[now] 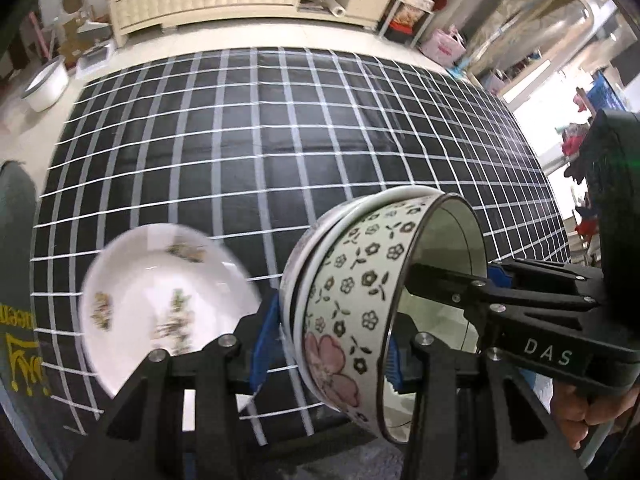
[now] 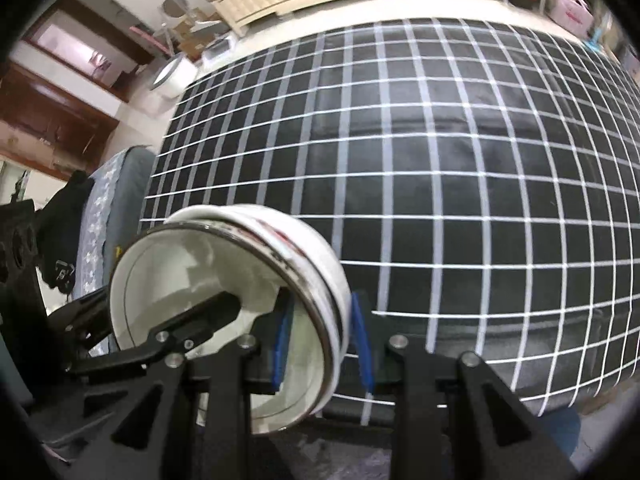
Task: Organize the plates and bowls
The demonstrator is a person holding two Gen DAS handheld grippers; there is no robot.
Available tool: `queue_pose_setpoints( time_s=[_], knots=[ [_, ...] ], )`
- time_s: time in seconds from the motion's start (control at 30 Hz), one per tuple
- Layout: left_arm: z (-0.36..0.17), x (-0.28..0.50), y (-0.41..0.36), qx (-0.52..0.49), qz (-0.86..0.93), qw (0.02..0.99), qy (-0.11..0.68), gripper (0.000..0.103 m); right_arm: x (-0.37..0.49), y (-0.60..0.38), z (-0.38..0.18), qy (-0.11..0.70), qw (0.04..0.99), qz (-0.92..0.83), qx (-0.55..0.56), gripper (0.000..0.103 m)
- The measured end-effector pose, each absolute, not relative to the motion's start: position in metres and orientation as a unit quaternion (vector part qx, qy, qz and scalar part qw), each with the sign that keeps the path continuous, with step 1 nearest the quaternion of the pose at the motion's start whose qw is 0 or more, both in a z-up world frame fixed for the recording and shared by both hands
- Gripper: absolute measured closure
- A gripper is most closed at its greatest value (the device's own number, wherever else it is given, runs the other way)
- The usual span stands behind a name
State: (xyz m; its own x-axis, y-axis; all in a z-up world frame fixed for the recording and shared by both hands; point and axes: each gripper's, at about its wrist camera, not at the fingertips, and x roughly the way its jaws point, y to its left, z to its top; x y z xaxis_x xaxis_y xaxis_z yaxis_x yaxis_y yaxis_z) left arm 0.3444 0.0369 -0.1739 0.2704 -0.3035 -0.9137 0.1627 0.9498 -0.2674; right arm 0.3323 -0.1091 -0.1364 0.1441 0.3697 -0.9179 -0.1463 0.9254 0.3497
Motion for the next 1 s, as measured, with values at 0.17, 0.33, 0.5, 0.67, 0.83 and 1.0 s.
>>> queue_pose_setpoints(
  time_s=[0.17, 0.33, 0.5, 0.67, 0.83, 1.0],
  knots=[
    [-0.168, 0.334, 0.089, -0.087, -0.123, 0.796, 0.587, 0.061, 0.336, -0.064, -0.135, 0.634, 0.743, 0.203, 0.07, 0.071],
    [-0.176, 0.324, 0.122, -0.104, -0.09, 0.793, 0.593, 0.061, 0.34, -0.02, -0.15, 0.647, 0.726, 0.227, 0.053, 0.071],
    [-0.195, 0.315, 0.15, -0.129, -0.068, 0.781, 0.607, 0.061, 0.339, 0.011, -0.166, 0.666, 0.705, 0.241, 0.036, 0.071],
    [-0.212, 0.313, 0.171, -0.151, -0.063, 0.767, 0.62, 0.061, 0.338, 0.031, -0.181, 0.683, 0.688, 0.242, 0.022, 0.071],
    [-0.225, 0.32, 0.182, -0.163, -0.063, 0.753, 0.634, 0.061, 0.344, 0.04, -0.193, 0.7, 0.674, 0.234, 0.018, 0.071],
    [-0.232, 0.325, 0.188, -0.172, -0.067, 0.747, 0.638, 0.061, 0.349, 0.041, -0.198, 0.709, 0.667, 0.228, 0.018, 0.071]
  ],
)
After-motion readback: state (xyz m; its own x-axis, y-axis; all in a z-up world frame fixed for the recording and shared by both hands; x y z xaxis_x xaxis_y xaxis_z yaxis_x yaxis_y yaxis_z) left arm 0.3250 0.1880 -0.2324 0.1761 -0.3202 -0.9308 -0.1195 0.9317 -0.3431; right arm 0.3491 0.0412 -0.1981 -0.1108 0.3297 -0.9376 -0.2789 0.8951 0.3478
